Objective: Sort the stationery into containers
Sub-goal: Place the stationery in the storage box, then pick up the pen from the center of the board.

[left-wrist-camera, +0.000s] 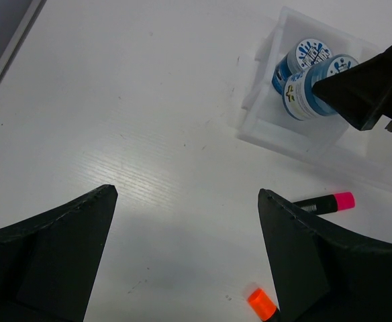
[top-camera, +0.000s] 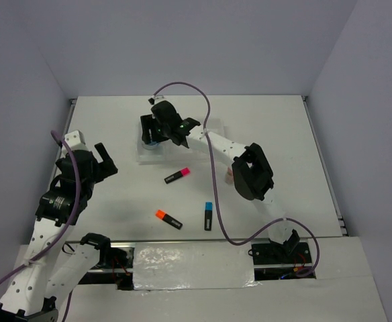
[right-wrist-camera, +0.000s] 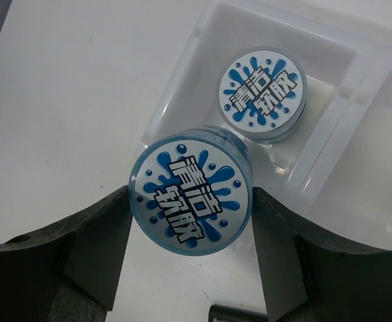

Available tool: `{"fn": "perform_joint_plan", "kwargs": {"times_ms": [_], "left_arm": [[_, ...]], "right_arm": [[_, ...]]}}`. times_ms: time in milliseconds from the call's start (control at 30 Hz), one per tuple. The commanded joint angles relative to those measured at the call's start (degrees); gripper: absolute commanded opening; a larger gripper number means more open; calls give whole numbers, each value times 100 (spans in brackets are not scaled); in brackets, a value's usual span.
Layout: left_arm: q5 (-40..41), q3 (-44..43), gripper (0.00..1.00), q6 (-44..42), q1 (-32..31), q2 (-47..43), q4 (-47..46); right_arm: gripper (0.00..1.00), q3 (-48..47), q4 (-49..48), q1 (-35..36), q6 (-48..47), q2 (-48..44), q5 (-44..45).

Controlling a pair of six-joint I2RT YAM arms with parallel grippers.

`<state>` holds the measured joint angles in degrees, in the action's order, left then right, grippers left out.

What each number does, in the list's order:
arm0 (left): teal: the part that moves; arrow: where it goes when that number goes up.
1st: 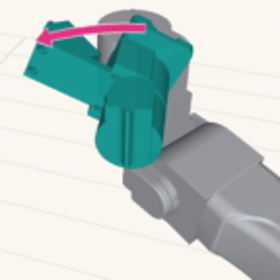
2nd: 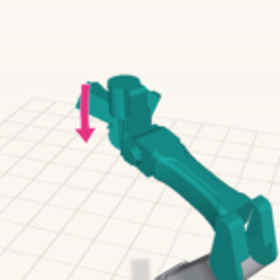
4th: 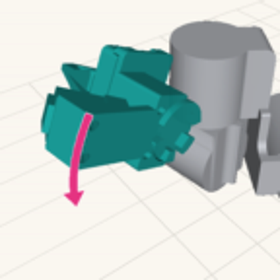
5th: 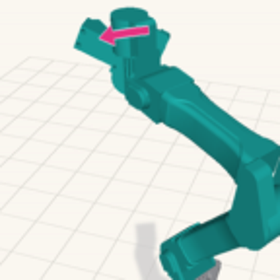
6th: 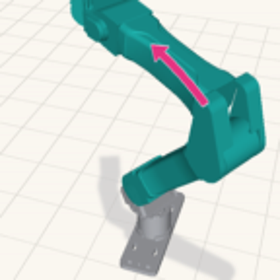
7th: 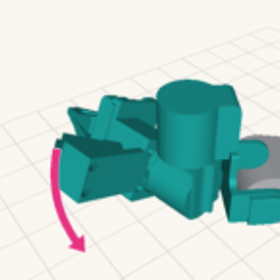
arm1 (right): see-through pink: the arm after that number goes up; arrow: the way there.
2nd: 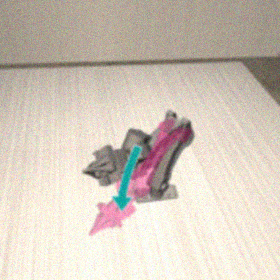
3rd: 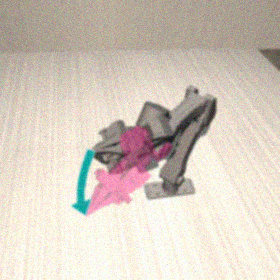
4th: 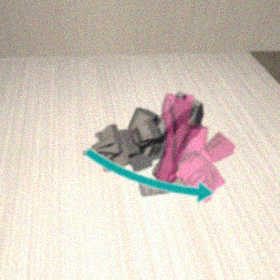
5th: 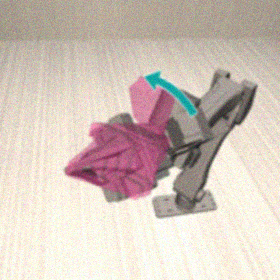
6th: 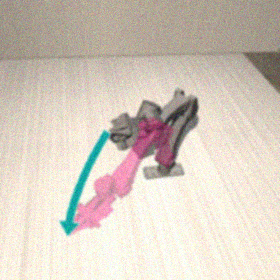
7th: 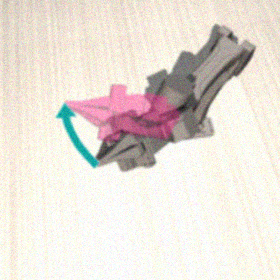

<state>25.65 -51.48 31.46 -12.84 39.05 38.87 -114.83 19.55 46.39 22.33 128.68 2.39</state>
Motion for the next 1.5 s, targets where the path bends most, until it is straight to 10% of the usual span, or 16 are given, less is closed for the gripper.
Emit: {"fn": "perform_joint_plan", "kwargs": {"times_ms": [0, 267, 467, 633, 733, 1033, 1267, 1467], "left_arm": [[-113, -64, 99, -140, 36, -2, -240], [-183, -55, 99, -158, 36, 15, -257], [-218, -46, 100, -167, 36, 24, -257], [-236, -37, 99, -184, 36, 15, -275], [-245, -46, 99, -184, 36, 50, -266], [-245, -20, 99, -193, 36, 59, -284], [-1166, 112, 99, -465, 19, 418, -564], [-1810, -63, 99, -299, -734, 1736, -645]], "right_arm": [[2, -400, -171, 107, -219, 183, 95], [13, -612, 58, 186, -501, 386, 411], [55, -901, 259, 195, -528, 447, 236], [69, -954, 260, 195, -536, 167, 174], [100, -998, 268, 204, -598, -44, 183], [98, -1097, 666, 212, -634, -254, 358], [100, 2023, -171, 239, -229, -3530, 727], [99, 3604, 1136, 256, -53, -5641, 981]]}}
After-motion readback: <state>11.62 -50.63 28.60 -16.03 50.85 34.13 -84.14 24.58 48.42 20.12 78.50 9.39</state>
